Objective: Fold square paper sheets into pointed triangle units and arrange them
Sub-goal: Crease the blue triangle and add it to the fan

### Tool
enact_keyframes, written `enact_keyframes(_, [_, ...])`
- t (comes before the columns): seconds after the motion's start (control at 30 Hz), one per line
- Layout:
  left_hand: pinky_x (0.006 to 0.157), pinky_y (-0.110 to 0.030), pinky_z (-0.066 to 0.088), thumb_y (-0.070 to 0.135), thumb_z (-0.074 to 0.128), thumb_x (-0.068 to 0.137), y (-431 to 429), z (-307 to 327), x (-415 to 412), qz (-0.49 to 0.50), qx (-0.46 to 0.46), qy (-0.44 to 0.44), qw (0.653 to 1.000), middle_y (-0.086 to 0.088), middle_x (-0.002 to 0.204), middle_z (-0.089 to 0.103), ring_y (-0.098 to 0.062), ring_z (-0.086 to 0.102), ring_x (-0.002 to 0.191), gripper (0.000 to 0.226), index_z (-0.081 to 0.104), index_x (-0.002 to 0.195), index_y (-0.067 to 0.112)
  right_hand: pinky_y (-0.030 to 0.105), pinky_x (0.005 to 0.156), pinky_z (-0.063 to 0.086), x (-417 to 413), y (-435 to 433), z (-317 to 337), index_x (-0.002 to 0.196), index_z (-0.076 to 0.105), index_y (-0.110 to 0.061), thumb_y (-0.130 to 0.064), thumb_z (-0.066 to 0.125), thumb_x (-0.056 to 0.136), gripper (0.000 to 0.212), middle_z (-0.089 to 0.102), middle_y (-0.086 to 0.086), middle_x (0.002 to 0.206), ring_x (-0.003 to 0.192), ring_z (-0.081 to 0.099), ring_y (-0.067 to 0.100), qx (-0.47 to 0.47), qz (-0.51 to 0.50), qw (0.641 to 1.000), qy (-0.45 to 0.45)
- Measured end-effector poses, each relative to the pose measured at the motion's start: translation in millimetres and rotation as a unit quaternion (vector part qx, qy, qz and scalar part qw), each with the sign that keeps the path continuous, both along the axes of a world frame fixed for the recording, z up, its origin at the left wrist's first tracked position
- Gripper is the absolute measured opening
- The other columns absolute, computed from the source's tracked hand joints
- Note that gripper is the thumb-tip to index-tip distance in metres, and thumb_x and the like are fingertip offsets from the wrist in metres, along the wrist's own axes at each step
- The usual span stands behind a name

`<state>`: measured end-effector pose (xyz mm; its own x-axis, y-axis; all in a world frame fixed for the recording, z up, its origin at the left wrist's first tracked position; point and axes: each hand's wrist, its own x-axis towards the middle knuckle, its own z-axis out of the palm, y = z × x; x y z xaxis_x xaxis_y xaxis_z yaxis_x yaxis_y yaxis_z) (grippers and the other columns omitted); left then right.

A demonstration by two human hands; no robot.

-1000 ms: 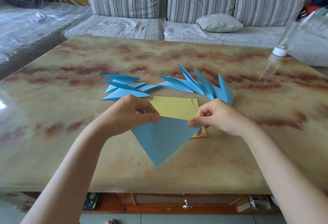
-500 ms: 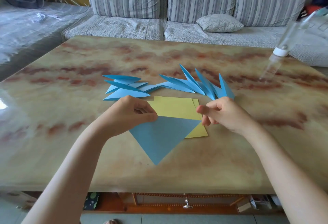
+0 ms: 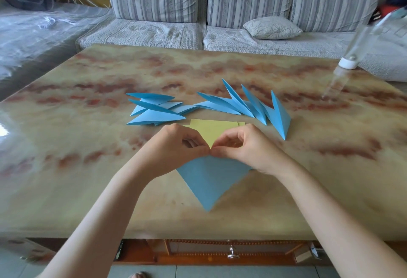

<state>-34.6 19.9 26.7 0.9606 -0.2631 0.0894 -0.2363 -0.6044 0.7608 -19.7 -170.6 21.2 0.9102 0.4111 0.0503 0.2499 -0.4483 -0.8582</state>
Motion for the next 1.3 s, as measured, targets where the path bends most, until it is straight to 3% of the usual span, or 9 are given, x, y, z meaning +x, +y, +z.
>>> enact_keyframes(0.13, [0.060,-0.006,0.042,0.025,0.076,0.078,1,1,1,0.002,0.004,0.020,1.000,0.012,0.070,0.071,0.006,0.058,0.061,0.003,0.076,0.076,0.024,0.018,0.068,0.046,0,-2,2,0.076,0.073,-0.020,-0.019,0.077,0.080,0.006,0.072,-0.003,0.076,0.068,0.060,0.000,-0.012,0.007,1.000,-0.001])
enact_keyframes(0.27, [0.057,-0.003,0.040,0.028,0.077,0.076,4,7,0,0.012,-0.001,0.056,0.998,0.018,0.068,0.070,0.011,0.058,0.061,0.003,0.076,0.073,0.029,0.010,0.062,0.041,-1,-6,5,0.077,0.073,-0.015,-0.014,0.076,0.079,0.004,0.067,-0.013,0.066,0.063,0.054,-0.003,-0.008,0.024,1.000,0.007])
enact_keyframes(0.43, [0.054,-0.004,0.039,0.031,0.077,0.076,5,9,0,0.029,0.002,0.075,0.997,0.018,0.068,0.070,0.010,0.057,0.060,0.006,0.074,0.070,0.033,0.012,0.065,0.043,-1,-10,9,0.080,0.074,-0.013,-0.017,0.076,0.080,0.004,0.068,-0.012,0.069,0.066,0.057,-0.001,-0.026,0.024,0.999,0.007])
enact_keyframes(0.63, [0.067,-0.017,0.044,0.034,0.078,0.075,11,10,1,0.046,-0.003,0.103,0.994,0.013,0.073,0.072,0.000,0.057,0.067,0.005,0.076,0.070,0.034,0.014,0.066,0.044,0,-15,10,0.078,0.073,-0.016,-0.019,0.076,0.080,0.004,0.070,-0.009,0.072,0.068,0.057,0.002,-0.035,0.016,0.999,0.017])
enact_keyframes(0.8, [0.071,-0.017,0.044,0.036,0.077,0.074,21,12,3,0.061,-0.019,0.123,0.990,0.016,0.074,0.072,0.002,0.057,0.070,0.006,0.076,0.069,0.037,0.010,0.063,0.042,2,-22,12,0.074,0.071,-0.020,-0.017,0.076,0.079,0.008,0.066,-0.016,0.062,0.063,0.054,-0.002,-0.027,0.011,0.999,0.018])
enact_keyframes(0.93, [0.062,-0.005,0.043,0.034,0.077,0.076,21,11,3,0.061,-0.020,0.141,0.988,0.018,0.070,0.071,0.008,0.058,0.064,0.006,0.076,0.070,0.035,0.016,0.068,0.043,2,-23,11,0.073,0.071,-0.022,-0.019,0.077,0.078,0.008,0.068,-0.011,0.067,0.068,0.055,0.003,-0.036,0.011,0.999,0.018])
enact_keyframes(1.1, [0.078,-0.013,0.052,0.029,0.077,0.077,27,12,6,0.057,-0.059,0.156,0.984,0.012,0.078,0.074,-0.001,0.065,0.077,0.004,0.078,0.074,0.031,0.022,0.073,0.046,3,-28,12,0.076,0.073,-0.020,-0.023,0.077,0.077,0.005,0.073,0.004,0.080,0.074,0.059,0.009,-0.029,-0.002,0.999,0.016])
enact_keyframes(1.3, [0.080,-0.019,0.054,0.027,0.077,0.076,30,10,7,0.075,-0.071,0.176,0.979,0.004,0.074,0.075,0.000,0.065,0.068,0.003,0.079,0.074,0.025,0.021,0.070,0.044,5,-28,10,0.073,0.072,-0.022,-0.022,0.077,0.077,0.006,0.070,0.000,0.073,0.070,0.057,0.006,-0.036,-0.001,0.999,0.023])
